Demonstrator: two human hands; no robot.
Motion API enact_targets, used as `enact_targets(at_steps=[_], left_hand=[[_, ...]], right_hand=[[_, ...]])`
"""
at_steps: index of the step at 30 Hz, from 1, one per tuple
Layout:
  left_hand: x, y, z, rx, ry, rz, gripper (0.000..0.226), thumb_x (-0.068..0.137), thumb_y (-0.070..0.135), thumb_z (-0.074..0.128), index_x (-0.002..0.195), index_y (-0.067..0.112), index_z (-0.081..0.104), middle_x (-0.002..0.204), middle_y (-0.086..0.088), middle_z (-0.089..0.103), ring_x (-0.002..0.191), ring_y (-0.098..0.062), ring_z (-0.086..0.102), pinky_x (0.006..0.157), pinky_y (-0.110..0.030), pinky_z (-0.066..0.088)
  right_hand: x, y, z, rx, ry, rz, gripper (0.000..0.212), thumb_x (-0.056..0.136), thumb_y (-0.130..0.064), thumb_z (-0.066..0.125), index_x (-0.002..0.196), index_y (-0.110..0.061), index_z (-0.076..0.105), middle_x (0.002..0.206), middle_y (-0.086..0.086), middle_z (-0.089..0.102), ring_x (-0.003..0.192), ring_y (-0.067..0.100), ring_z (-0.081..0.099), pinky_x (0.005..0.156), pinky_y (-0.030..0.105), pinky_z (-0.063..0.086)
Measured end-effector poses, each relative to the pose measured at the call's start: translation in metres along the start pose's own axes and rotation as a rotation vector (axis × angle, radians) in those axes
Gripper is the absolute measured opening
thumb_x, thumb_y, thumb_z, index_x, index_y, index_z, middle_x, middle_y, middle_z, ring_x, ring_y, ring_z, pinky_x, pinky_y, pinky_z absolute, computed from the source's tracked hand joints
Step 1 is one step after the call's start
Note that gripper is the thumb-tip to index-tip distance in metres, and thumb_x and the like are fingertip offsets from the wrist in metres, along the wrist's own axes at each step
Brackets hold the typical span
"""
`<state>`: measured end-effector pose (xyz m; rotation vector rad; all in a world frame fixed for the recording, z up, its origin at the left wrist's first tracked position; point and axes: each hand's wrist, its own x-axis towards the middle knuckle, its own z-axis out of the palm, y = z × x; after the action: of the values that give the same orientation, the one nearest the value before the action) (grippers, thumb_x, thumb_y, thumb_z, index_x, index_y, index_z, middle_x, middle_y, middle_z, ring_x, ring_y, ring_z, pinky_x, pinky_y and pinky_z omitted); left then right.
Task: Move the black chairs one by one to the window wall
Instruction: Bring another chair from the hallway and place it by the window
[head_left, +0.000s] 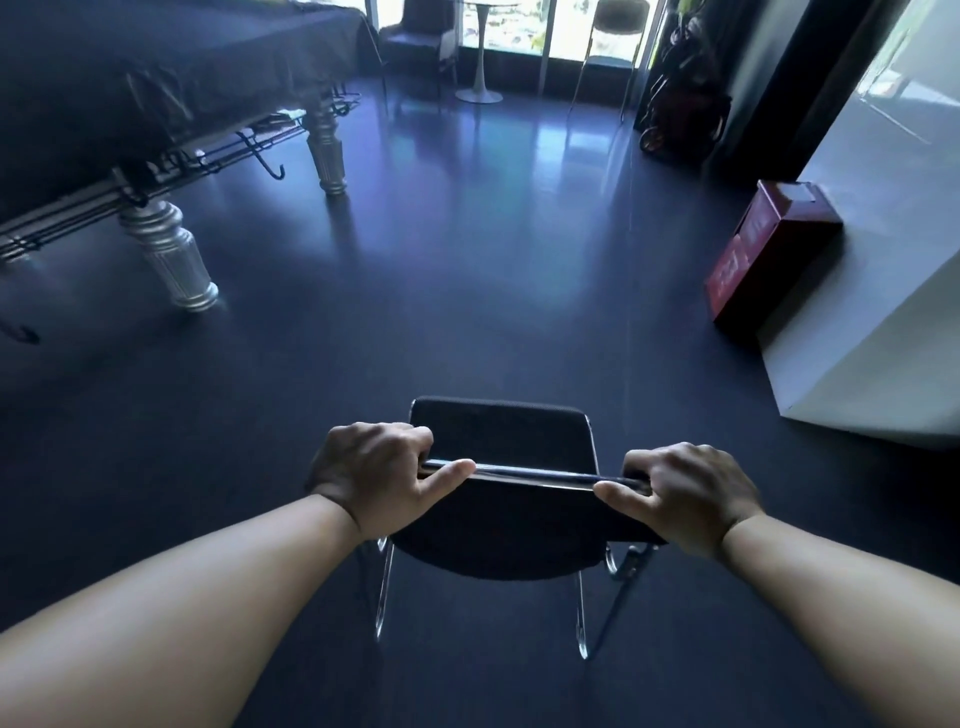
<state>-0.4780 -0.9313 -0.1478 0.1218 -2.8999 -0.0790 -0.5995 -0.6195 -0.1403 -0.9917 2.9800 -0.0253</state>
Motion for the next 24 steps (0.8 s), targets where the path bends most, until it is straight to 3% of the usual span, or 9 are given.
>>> enact_targets(at_steps=[13,18,24], left_hand=[[0.159,-0.045,0.034,0.001,-0.005,0.013,0.073,0.076,0.086,0.012,0.065,0.020,0.042,0.071,0.007,0.058,0.075,-0.020,0.061,0.065,-0.031,0.037],[0.223,-0.062,0.048,0.025,0.022,0.017,0.075,0.075,0.086,0.011,0.064,0.019,0.041,0.065,0.007,0.053,0.071,-0.021,0.060,0.061,-0.031,0.031],[0.305,-0.071,0.071,0.039,0.038,-0.020,0.075,0.076,0.085,0.011,0.068,0.020,0.047,0.069,0.007,0.057,0.070,-0.018,0.060,0.061,-0.031,0.035]], right_hand=[[0.156,0.046,0.000,-0.034,0.057,-0.002,0.083,0.063,-0.091,0.010,0.079,-0.027,0.060,0.082,-0.006,0.069,0.086,0.023,0.064,0.067,0.033,0.038],[0.218,0.065,-0.003,0.002,0.043,0.003,0.065,0.063,-0.090,0.012,0.063,-0.035,0.046,0.081,-0.007,0.069,0.083,0.023,0.062,0.065,0.033,0.033],[0.310,0.110,-0.001,-0.055,0.061,-0.028,0.086,0.063,-0.090,0.007,0.083,-0.025,0.060,0.083,-0.005,0.069,0.084,0.022,0.064,0.066,0.033,0.038]])
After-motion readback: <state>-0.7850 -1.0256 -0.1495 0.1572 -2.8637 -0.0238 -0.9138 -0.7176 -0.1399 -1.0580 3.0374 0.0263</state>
